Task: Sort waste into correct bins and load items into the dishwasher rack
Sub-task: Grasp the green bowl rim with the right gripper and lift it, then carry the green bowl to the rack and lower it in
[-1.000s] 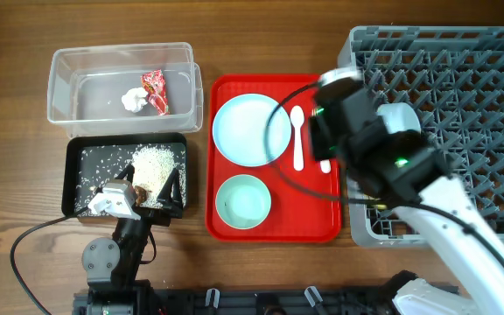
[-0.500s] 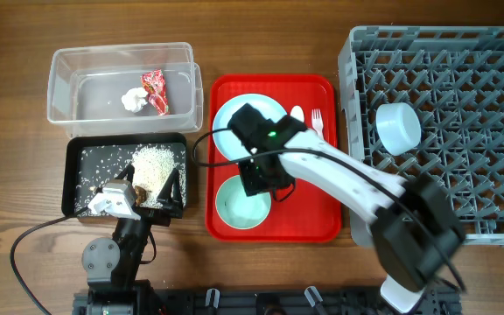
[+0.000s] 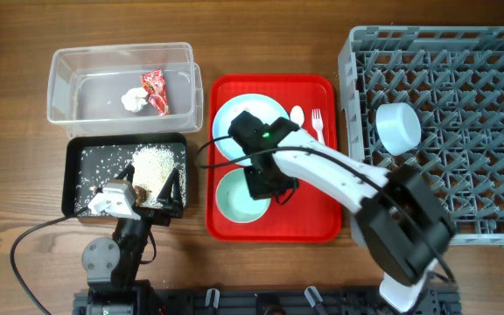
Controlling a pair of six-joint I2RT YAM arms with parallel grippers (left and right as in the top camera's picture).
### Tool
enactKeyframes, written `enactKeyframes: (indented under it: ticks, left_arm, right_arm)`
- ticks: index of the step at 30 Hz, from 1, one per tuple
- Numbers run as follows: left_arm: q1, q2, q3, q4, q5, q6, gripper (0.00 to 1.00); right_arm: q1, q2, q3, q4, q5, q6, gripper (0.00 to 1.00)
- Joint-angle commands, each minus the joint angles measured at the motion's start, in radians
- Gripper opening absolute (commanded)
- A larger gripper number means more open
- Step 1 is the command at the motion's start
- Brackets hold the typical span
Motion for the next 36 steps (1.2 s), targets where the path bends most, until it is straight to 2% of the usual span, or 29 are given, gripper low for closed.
enactKeyframes:
  ticks: [1, 8, 12, 16, 22, 25, 30, 36]
  left_arm:
    - [0.008, -0.011, -0.011, 0.006, 0.001, 0.002, 1.0]
    - [0.008, -0.011, -0.011, 0.006, 0.001, 0.002, 1.0]
    - [0.008, -0.011, -0.011, 0.006, 0.001, 0.002, 1.0]
    - [0.008, -0.011, -0.011, 0.006, 0.001, 0.002, 1.0]
    - [0.008, -0.011, -0.011, 0.006, 0.001, 0.002, 1.0]
    - [0.008, -0.011, -0.011, 0.006, 0.001, 0.002, 1.0]
    - [0.008, -0.011, -0.011, 0.006, 0.001, 0.002, 1.0]
    - [0.008, -0.011, -0.011, 0.006, 0.001, 0.002, 1.0]
  right_arm:
    - [0.001, -0.17, -0.002, -0.02, 0.192, 0.003, 0.04]
    - [-0.014, -0.483, -0.001, -0.05, 0.581, 0.007, 0.04]
    - [-0.144, -0.666, -0.001, -0.072, 0.904, 0.032, 0.04]
    - [-0.366, -0.731, -0.001, -0.072, 1.079, 0.029, 0.04]
    - [-0.677, -0.671, -0.002, -0.039, 1.126, -0.003, 0.04]
    - [-0.796, -0.572, -0.002, -0.016, 1.126, -0.027, 0.04]
    - [-0.846, -0.392, -0.001, -0.018, 1.139, -0.056, 0.04]
    - [-0.839, -0.247, -0.002, -0.001, 1.123, -0.076, 0.04]
